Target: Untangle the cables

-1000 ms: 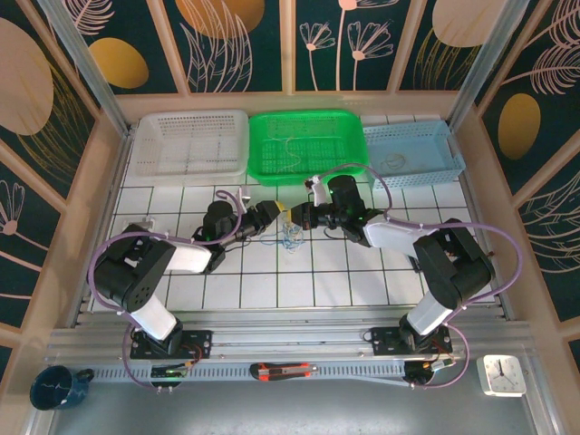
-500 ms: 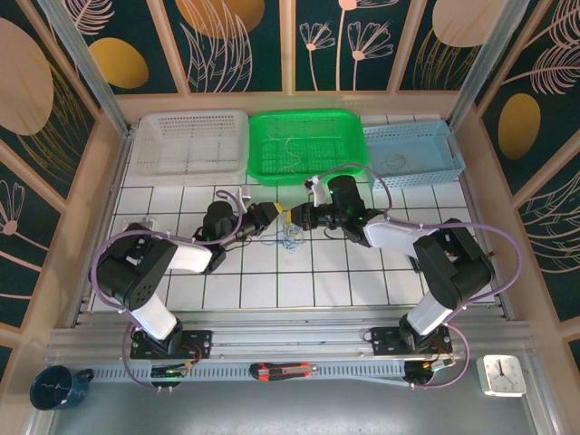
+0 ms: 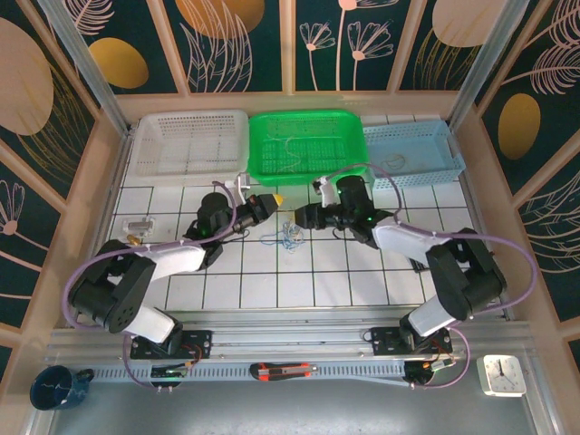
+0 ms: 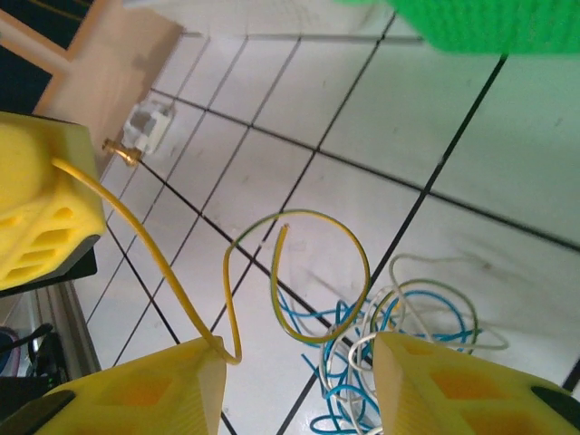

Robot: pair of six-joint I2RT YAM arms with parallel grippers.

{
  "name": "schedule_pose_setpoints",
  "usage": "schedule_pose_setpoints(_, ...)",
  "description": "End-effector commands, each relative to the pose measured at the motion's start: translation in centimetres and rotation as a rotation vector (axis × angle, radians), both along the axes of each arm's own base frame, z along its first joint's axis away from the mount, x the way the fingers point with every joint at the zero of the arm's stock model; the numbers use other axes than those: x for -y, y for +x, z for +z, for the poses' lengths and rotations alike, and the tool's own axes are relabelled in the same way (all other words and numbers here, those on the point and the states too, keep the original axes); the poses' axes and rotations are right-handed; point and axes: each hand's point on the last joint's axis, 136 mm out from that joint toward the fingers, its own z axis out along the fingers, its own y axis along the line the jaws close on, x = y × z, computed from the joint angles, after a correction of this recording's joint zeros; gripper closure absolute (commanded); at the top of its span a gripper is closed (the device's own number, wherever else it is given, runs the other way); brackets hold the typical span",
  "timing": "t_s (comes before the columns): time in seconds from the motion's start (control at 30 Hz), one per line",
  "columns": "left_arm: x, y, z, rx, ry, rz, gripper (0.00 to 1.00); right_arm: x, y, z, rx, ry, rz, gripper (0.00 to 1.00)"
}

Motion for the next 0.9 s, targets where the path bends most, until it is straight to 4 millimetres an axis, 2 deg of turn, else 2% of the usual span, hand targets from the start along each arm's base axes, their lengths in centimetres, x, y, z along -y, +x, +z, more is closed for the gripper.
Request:
schedule_pose_setpoints(0.0,0.0,-0.1,0.3,0.043,0.083,-0.016,1.0,1.6,0.2,1.9,0.069,-0.019,-0.019,0.53)
schedule_pose_setpoints(0.2,0.0,-0.2,0.3,0.046,0.107,-0.02,1.0,1.6,-0.1,4.9,0.139,0.014,0.008,0.52)
schedule_pose_setpoints(0.4,0.2,-0.2,0.3,0.042,0.103,-0.033,1.0,0.4,0.1,6.2,0.159,0.043,0.044,0.52)
schedule_pose_setpoints(0.7,0.4,-0.1,0.8,0.048,0.095,-0.038,1.0,-2.5,0.2,5.1,0.134,0.049,0.099,0.52)
schedule_pose_setpoints(0.87,0.4,-0.2,1.2,0.052,0.088,-0.041,1.0,-3.4,0.5,4.3,0.11,0.062,0.114,0.53)
